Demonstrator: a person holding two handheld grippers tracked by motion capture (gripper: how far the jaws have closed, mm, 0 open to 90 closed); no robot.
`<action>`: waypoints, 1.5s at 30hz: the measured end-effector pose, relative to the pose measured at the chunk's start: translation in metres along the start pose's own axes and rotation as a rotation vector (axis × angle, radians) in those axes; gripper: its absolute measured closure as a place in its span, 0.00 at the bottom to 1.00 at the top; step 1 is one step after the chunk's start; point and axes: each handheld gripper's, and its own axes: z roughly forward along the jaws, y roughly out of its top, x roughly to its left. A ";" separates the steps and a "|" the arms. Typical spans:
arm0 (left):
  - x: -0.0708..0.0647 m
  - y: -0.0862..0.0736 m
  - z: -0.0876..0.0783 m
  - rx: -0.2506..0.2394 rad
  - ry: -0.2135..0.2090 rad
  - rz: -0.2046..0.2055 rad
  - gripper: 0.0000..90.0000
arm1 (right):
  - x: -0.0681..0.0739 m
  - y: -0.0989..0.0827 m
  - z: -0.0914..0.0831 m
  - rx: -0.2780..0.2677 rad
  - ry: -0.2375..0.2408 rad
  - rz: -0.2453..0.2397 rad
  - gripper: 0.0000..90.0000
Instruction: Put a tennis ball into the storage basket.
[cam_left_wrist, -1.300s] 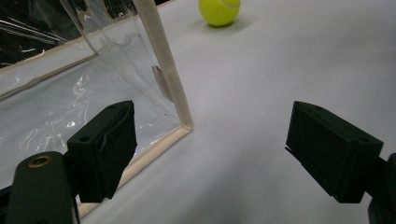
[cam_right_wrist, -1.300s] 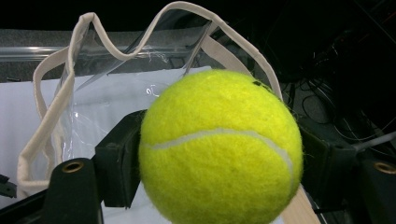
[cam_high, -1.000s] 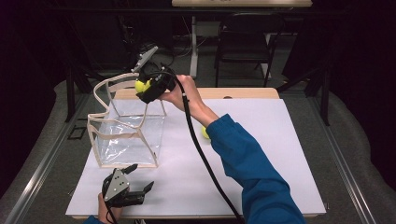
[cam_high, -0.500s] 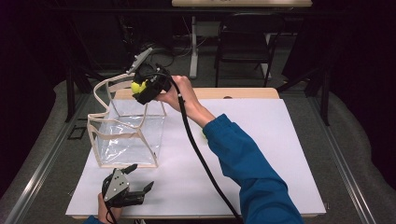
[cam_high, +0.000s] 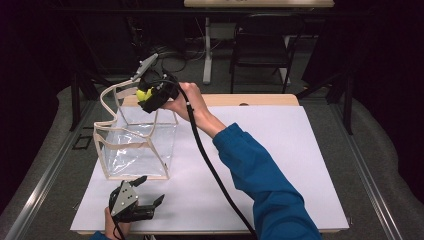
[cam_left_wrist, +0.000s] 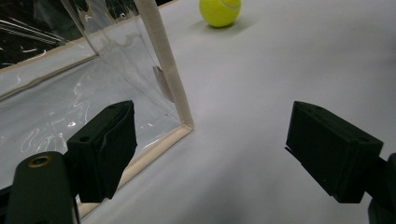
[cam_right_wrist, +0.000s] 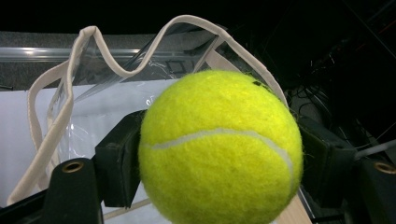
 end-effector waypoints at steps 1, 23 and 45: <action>0.000 0.000 0.000 0.000 0.000 -0.001 0.18 | 0.000 0.000 0.001 0.000 -0.001 -0.001 0.29; 0.000 0.000 0.000 -0.002 0.000 -0.002 0.18 | 0.003 0.002 0.018 0.009 0.027 0.026 0.29; 0.000 0.000 -0.001 -0.005 -0.003 -0.006 0.18 | 0.004 0.003 0.043 0.077 0.065 0.047 0.29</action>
